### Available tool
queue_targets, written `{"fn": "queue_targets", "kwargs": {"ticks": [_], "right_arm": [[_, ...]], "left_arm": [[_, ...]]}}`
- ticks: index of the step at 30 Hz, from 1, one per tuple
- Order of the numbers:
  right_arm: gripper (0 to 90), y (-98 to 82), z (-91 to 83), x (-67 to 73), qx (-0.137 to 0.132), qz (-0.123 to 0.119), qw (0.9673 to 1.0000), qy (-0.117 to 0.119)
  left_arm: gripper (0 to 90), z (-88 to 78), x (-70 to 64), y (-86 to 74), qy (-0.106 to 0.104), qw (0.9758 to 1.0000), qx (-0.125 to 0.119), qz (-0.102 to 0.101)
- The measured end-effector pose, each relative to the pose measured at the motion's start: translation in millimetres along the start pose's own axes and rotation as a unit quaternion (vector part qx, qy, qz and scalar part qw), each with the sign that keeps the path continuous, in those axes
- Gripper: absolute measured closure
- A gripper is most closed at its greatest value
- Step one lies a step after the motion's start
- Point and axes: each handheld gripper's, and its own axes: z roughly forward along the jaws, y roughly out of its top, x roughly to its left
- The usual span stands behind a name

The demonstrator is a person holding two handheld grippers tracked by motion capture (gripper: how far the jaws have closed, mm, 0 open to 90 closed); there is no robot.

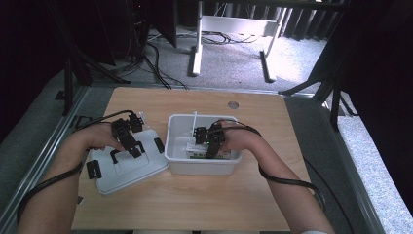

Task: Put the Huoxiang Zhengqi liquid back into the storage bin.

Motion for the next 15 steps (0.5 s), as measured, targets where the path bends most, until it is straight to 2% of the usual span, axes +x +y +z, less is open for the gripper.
{"fn": "queue_targets", "kwargs": {"ticks": [6,15], "right_arm": [[61.9,-0.1,8.1,-1.2,0.001,-0.005,1.0,0.005],[61.5,-4.4,17.7,-5.5,0.009,0.002,0.9999,0.005]], "left_arm": [[40.0,-0.4,-0.3,0.5,0.0,1.0,-0.002,0.0],[40.0,0.1,0.3,0.2,-0.001,1.0,0.001,0.003]]}}
